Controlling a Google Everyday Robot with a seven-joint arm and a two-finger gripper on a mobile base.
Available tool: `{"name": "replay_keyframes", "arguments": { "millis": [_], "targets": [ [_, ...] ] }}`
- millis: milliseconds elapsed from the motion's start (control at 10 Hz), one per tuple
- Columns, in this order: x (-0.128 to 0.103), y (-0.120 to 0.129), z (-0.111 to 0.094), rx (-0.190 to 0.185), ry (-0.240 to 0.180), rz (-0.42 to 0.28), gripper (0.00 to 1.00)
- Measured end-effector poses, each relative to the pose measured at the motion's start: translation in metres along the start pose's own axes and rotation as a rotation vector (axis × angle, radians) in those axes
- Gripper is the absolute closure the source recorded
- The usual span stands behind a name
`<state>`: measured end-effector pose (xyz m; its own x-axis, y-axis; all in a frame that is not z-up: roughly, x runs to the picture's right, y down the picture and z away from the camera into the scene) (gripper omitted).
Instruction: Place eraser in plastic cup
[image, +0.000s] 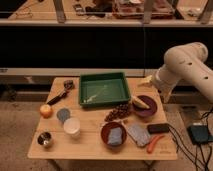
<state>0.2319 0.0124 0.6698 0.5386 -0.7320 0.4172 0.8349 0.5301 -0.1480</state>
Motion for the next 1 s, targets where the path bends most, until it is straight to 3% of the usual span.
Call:
{"name": "replay_keyframes", "arguments": {
  "millis": [200,300,500,800,1000],
  "targets": [
    [0.001,0.006,0.011,-0.051,-0.021,-0.001,0.20],
    [0.005,0.020,0.025,-0.096,-0.034,0.012,0.20],
    [0.006,0.047,0.041,-0.139,-0.065,0.042,0.20],
    [0.001,0.092,0.064,-0.182,-0.139,0.103,0.20],
    [-0.004,0.103,0.074,-0.194,-0.174,0.133,0.20]
  ]
}}
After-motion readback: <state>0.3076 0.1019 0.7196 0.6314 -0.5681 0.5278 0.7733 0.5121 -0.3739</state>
